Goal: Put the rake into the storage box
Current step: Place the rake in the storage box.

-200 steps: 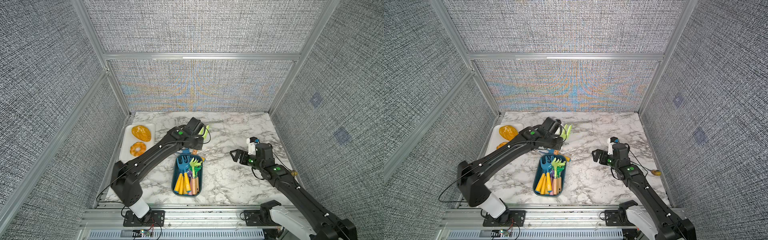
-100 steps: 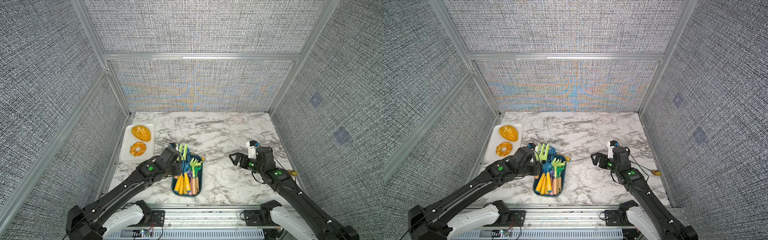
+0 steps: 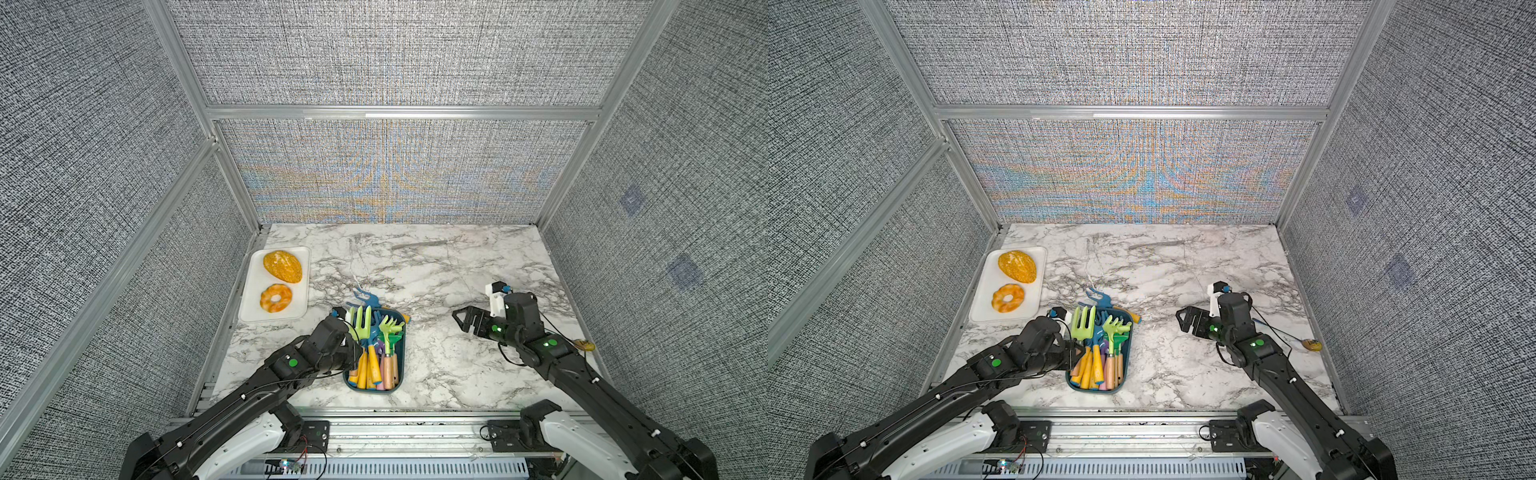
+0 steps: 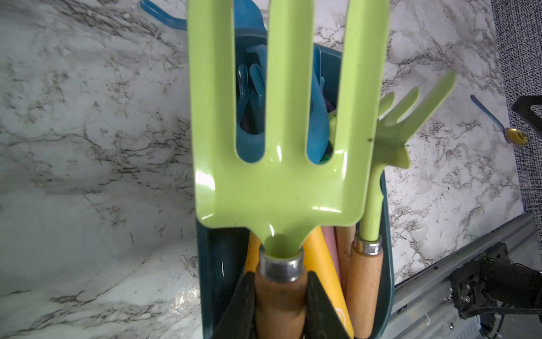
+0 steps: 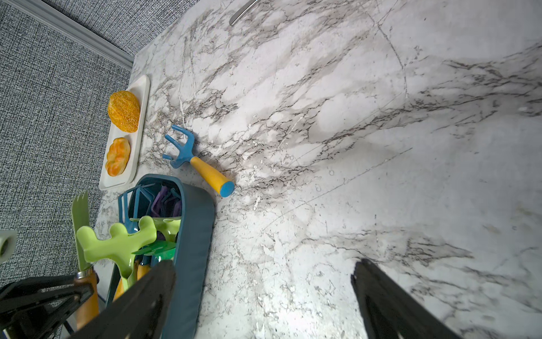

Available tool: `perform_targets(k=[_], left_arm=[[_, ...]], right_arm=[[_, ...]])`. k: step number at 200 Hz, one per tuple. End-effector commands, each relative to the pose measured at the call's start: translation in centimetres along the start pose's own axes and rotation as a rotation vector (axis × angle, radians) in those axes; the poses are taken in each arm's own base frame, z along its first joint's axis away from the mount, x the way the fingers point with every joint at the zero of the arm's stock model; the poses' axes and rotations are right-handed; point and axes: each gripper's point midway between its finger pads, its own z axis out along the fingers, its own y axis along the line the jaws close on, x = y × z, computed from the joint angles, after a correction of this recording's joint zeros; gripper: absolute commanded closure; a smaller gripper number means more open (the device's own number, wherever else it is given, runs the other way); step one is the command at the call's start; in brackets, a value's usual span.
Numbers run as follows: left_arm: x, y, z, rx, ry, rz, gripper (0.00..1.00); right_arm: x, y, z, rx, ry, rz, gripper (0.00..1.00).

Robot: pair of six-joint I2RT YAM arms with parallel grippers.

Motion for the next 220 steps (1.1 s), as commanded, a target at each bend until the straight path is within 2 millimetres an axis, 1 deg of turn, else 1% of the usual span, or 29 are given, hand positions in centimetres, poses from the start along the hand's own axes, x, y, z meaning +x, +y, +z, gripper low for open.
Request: perform_targets(k=[1, 42, 96, 102, 125, 142, 174, 199, 207, 220], left_arm=[[-0.7, -1.4, 0.4, 0.071, -0.025, -0.015, 1.00], [-0.2, -2.0, 1.4, 0.108, 0.003, -0.021, 1.00], [1.1, -1.5, 1.9, 0.110, 0.042, -0.036, 1.00], [1.3, -1.4, 2.0, 0.106, 0.047, -0.037, 0.96], [1.7, -0.7, 2.2, 0.081, 0.057, -0.043, 0.75], [1.7, -0.6, 2.3, 0.069, 0.062, -0.041, 0.64], [1.5, -0.2, 1.9, 0.034, 0.060, -0.032, 0.54], [1.1, 0.3, 1.2, -0.002, 0.045, -0.023, 0.49], [1.0, 0.5, 0.9, -0.017, 0.036, -0.023, 0.48], [0.8, 0.6, 0.5, -0.025, 0.026, -0.021, 0.46]], right_arm=[[-0.7, 0.5, 0.2, -0.009, -0.024, -0.007, 0.01], [-0.6, 0.6, 0.8, -0.007, -0.016, -0.011, 0.01], [-0.4, 0.6, 1.4, -0.010, 0.000, -0.014, 0.01], [-0.4, 0.7, 1.5, -0.013, 0.001, -0.016, 0.01], [-0.1, 1.0, 2.0, -0.023, 0.014, -0.021, 0.01], [0.1, 1.5, 2.4, -0.034, 0.027, -0.033, 0.01], [0.5, 2.7, 3.0, -0.052, 0.049, -0.065, 0.01], [0.9, 3.6, 3.7, -0.063, 0.072, -0.097, 0.01], [1.0, 3.9, 4.1, -0.065, 0.083, -0.108, 0.03], [1.3, 4.5, 4.8, -0.068, 0.102, -0.137, 0.08]])
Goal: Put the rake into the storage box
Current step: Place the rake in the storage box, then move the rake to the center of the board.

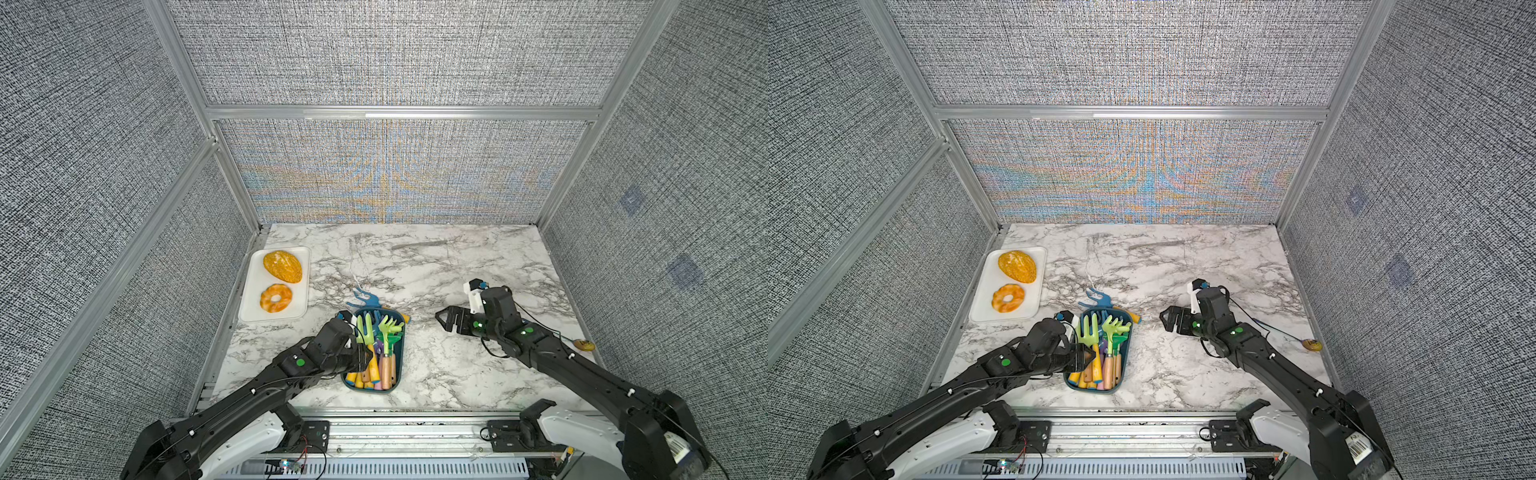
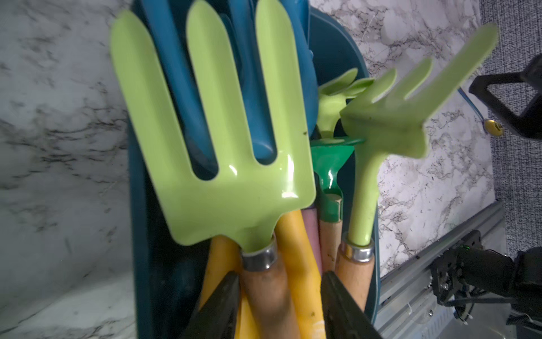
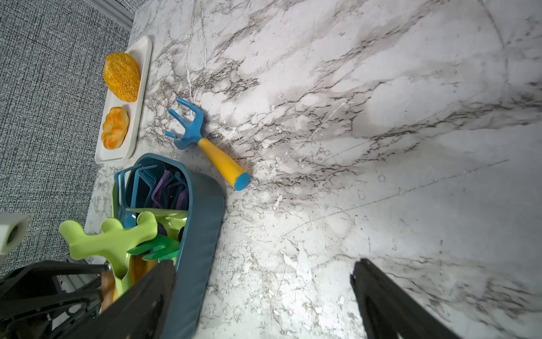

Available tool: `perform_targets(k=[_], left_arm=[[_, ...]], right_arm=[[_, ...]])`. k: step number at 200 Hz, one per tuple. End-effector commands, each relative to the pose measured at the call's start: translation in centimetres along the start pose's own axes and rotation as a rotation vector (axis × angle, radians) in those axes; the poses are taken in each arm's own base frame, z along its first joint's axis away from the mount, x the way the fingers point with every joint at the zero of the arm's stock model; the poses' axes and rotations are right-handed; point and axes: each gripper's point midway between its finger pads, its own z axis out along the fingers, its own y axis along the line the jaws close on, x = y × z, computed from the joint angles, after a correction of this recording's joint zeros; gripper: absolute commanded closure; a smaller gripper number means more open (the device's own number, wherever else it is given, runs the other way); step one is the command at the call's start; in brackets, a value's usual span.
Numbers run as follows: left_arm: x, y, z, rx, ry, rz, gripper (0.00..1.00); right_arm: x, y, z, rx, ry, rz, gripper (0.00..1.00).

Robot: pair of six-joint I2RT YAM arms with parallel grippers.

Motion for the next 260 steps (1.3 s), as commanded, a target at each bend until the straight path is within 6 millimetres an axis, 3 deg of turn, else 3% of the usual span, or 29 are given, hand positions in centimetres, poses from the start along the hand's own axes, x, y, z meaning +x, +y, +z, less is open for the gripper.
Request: perform_targets(k=[1, 46, 48, 83, 141, 198, 260], left_arm=[[-0.1, 1.1, -0.7, -0.064, -0.011, 0.011, 0.45], [-0.7, 0.7, -2.0, -0.065, -0.035, 0.016, 0.42], [-0.8, 0.8, -2.1, -0.067, -0.039, 0.016, 0.42], [-1.5, 3.3, -3.4, -0.196, -0.118, -0.029, 0.40], [-2.0, 7.0, -5.4, -0.365, -0.199, -0.096, 0.27], [-1.6, 8.4, -4.1, -0.360, -0.177, -0.175, 0.25], [-1.6, 9.0, -3.7, -0.373, -0.165, -0.189, 0.25]], right_arm=[[-0.6, 1.3, 0.8, -0.022, -0.004, -0.058, 0.08], [1.0, 2.5, 5.2, 0.039, 0.120, -0.213, 0.26], [0.4, 3.1, 5.3, 0.034, 0.111, -0.225, 0.27], [0.6, 3.3, 8.9, 0.158, 0.173, -0.349, 0.38], [0.9, 2.8, 12.1, 0.233, 0.224, -0.421, 0.38], [1.3, 2.8, 14.4, 0.231, 0.275, -0.457, 0.38], [2.1, 0.6, 16.9, 0.316, 0.337, -0.484, 0.36]])
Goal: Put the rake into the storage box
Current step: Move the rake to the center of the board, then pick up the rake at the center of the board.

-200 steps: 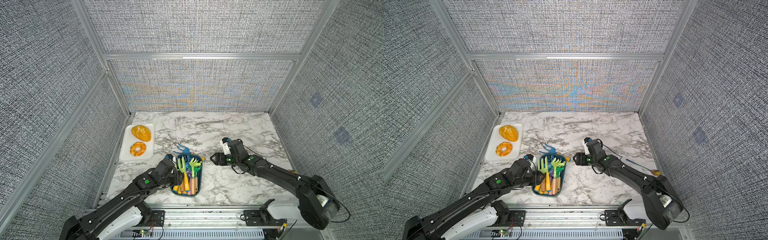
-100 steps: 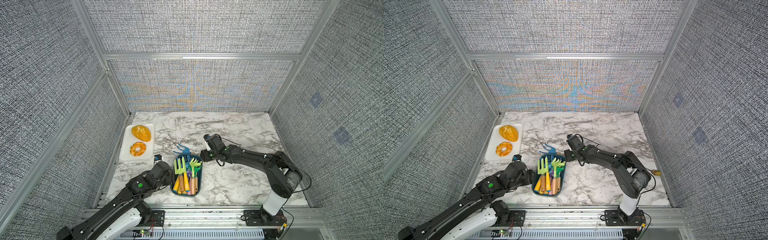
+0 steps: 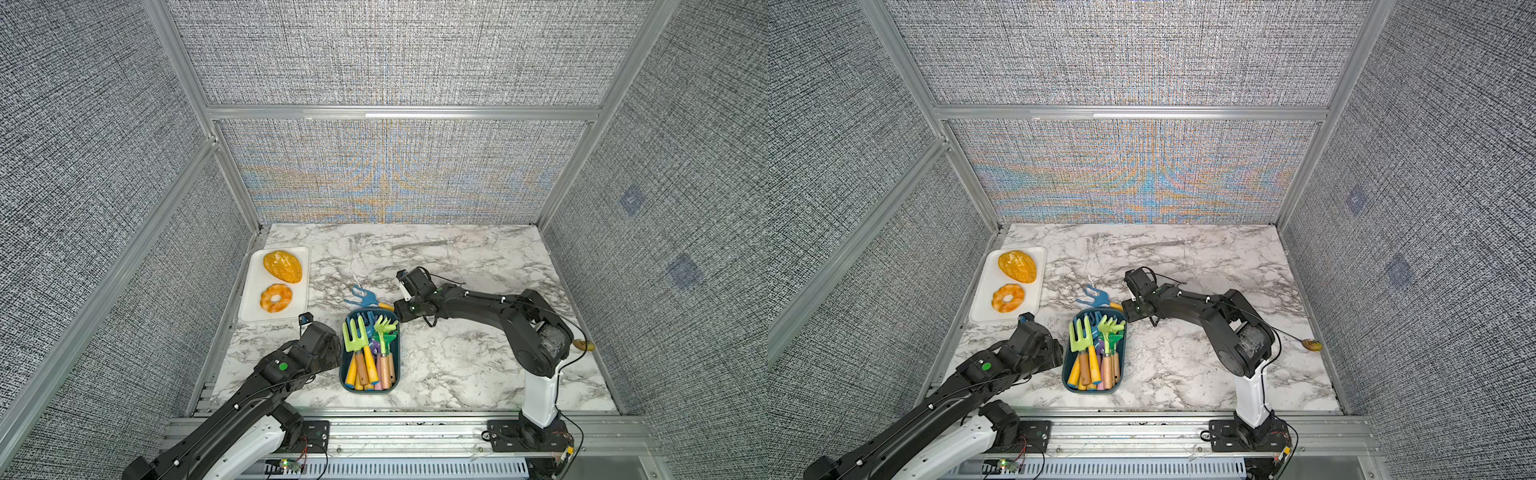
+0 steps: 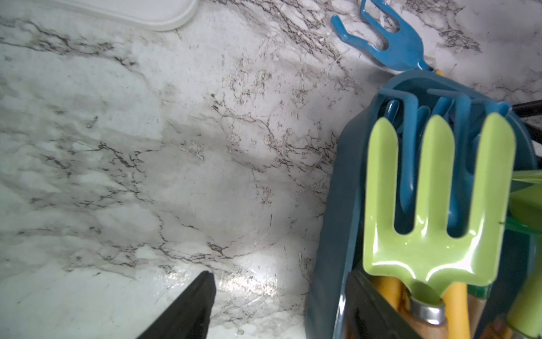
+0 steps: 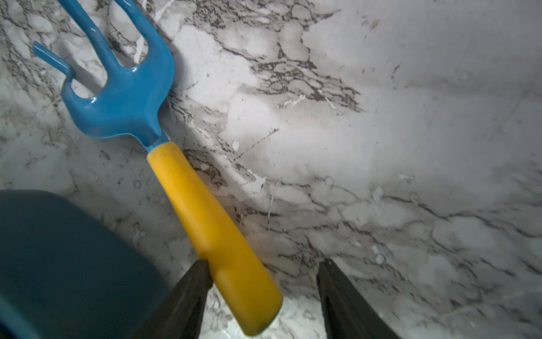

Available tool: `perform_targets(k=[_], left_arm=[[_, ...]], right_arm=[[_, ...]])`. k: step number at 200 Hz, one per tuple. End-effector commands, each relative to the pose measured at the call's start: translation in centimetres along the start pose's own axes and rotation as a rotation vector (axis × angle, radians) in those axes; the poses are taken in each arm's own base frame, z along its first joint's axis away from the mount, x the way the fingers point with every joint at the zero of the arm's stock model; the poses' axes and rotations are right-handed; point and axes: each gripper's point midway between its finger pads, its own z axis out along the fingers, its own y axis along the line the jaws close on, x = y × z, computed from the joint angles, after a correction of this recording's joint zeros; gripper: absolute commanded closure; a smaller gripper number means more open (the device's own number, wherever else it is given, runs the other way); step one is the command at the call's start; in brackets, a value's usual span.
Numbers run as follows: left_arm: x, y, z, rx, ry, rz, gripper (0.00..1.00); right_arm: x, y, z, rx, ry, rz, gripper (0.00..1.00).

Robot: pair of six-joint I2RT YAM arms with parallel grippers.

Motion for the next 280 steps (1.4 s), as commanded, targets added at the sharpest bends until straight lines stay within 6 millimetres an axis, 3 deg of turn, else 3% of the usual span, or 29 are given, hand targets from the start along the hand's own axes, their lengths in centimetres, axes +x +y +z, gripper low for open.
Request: perform_targets(k=[1, 34, 76, 120, 151, 173, 194, 219, 280], left_arm=[[-0.3, -0.3, 0.2, 0.013, -0.007, -0.002, 0.25], [-0.2, -0.2, 0.5, 0.011, 0.001, -0.006, 0.25], [-0.3, -0.4, 0.7, 0.016, 0.005, -0.011, 0.25], [-0.5, -0.5, 1.1, 0.010, 0.012, -0.005, 0.25], [-0.9, -0.7, 2.0, 0.000, 0.020, -0.002, 0.25], [-1.4, -0.9, 2.9, -0.005, 0.037, -0.010, 0.25], [-2.1, -0.9, 3.2, -0.020, 0.046, -0.017, 0.25], [-3.2, -1.2, 2.5, 0.003, 0.011, -0.032, 0.25], [-4.8, -0.4, 2.3, 0.019, -0.005, -0.096, 0.22]], right_arm=[[2.2, -1.4, 1.0, 0.074, 0.093, -0.023, 0.36], [2.1, -2.7, 1.5, 0.118, 0.102, 0.000, 0.40], [2.2, -4.4, 1.0, 0.135, 0.093, 0.053, 0.69], [4.0, -7.0, -0.8, 0.155, 0.091, 0.143, 0.73], [3.7, -7.0, -2.6, 0.132, 0.062, 0.140, 0.70], [2.6, -6.5, -3.2, 0.103, 0.036, 0.120, 0.50], [1.5, -6.8, -3.1, 0.104, 0.027, 0.112, 0.38], [0.0, -7.2, -2.6, 0.105, 0.019, 0.104, 0.33], [-2.9, -7.9, 0.7, 0.101, 0.059, 0.074, 0.33]])
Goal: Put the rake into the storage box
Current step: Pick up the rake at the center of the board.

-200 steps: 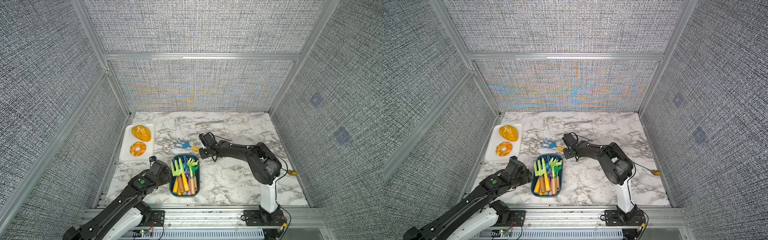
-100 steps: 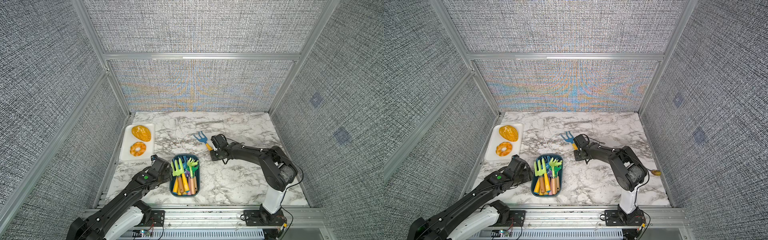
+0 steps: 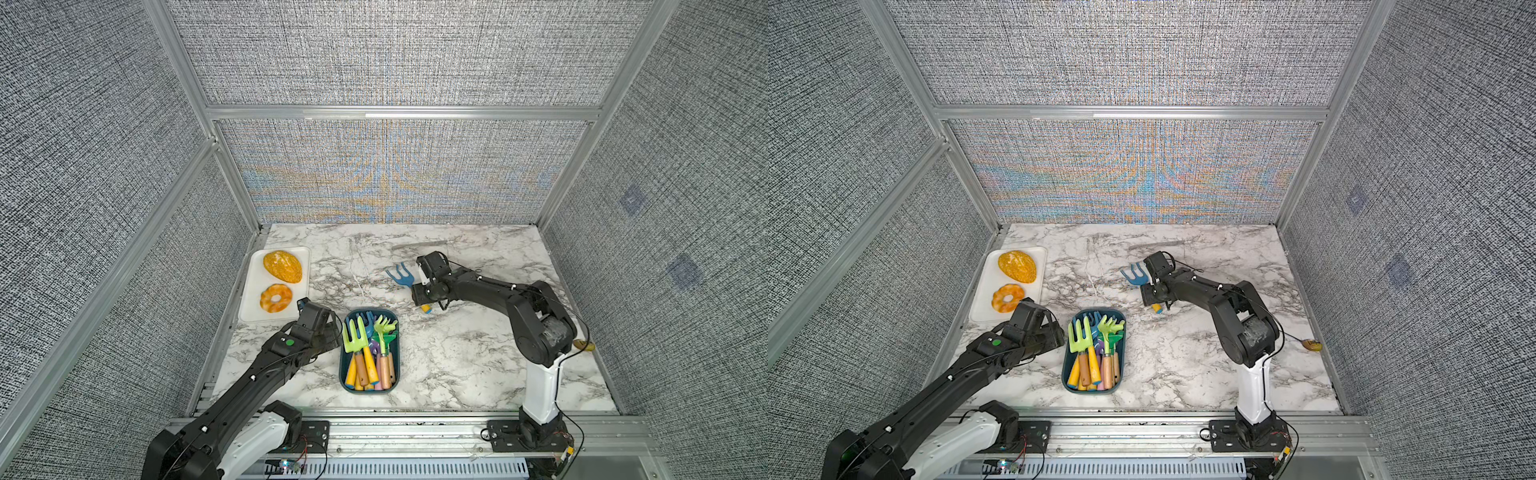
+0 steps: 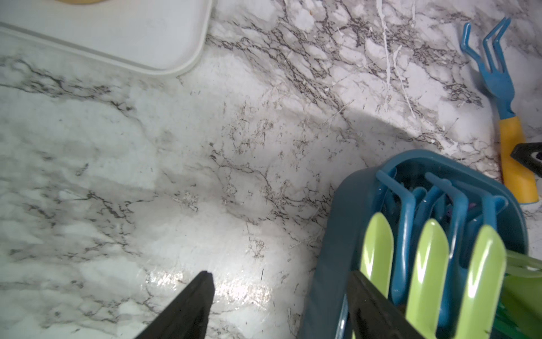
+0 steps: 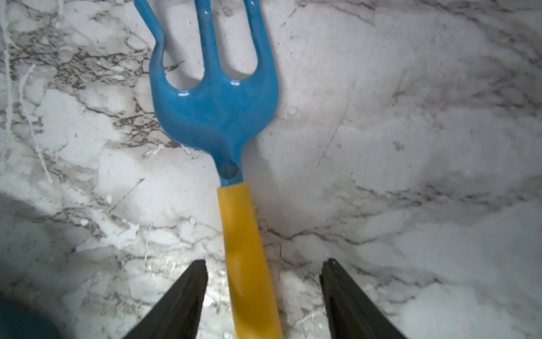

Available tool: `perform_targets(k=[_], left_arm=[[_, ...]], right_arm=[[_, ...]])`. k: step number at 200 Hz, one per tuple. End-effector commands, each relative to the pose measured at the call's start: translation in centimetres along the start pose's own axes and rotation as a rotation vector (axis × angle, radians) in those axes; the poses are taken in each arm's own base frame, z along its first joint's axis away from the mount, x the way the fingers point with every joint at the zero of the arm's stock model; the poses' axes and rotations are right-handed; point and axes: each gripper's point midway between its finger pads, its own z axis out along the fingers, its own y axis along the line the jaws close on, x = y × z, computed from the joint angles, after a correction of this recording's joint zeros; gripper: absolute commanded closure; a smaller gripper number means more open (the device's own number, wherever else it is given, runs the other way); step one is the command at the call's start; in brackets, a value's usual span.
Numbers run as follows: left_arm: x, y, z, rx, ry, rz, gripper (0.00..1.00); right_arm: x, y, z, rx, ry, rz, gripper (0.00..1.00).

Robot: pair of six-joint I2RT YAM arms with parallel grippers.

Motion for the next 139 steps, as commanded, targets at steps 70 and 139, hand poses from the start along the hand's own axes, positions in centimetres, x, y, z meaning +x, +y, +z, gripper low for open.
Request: perform_targets(k=[70, 139], left_arm=[[-0.4, -0.9, 1.3, 0.153, 0.064, -0.123, 0.28], [4.0, 3.3, 1.7, 0.066, 0.087, -0.208, 0.70]], right_arm=[[0.9, -1.3, 2.2, 0.096, 0.093, -0.030, 0.70], [1.9, -1.6, -3.2, 0.057, -0.002, 0.052, 1.00]])
